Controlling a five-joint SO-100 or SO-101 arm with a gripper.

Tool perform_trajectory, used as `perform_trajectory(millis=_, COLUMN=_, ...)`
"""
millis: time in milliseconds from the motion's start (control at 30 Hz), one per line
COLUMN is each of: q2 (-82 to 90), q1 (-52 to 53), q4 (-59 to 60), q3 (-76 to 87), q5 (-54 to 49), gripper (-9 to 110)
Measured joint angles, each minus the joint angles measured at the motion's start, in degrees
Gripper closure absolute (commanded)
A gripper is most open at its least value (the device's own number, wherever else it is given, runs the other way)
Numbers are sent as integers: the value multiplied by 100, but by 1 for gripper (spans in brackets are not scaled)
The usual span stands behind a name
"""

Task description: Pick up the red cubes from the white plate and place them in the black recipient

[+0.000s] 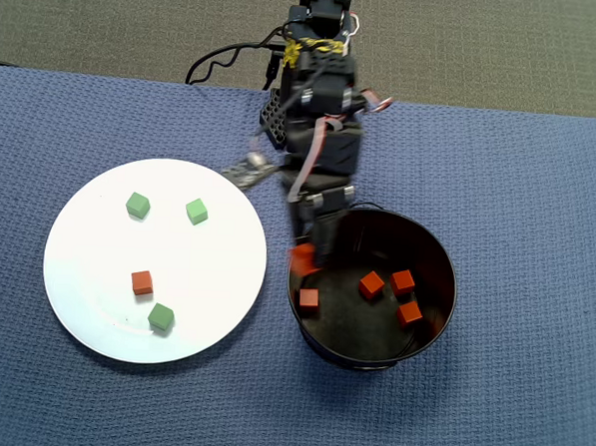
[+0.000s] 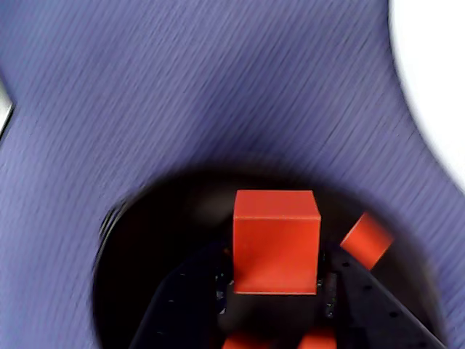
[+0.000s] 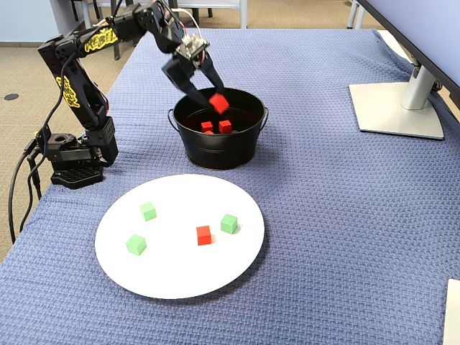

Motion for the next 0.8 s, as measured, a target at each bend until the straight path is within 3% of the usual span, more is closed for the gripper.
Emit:
perform_trajectory(millis=33, q2=114, q1=-229, q4=26, q3=97, q5=123, gripper=68)
perform_trajectory(millis=100, q2=316, q1=-606, q4=26, q3=334, q5=316, gripper=63)
perform_trajectory(millis=267, q2=308, q1=-598, q4=35, q3=352, q5=545, gripper=63)
perform_trajectory(millis=800, q2=-1556, q1=3287, q4=-334, q3=-229, q5=668, gripper=69)
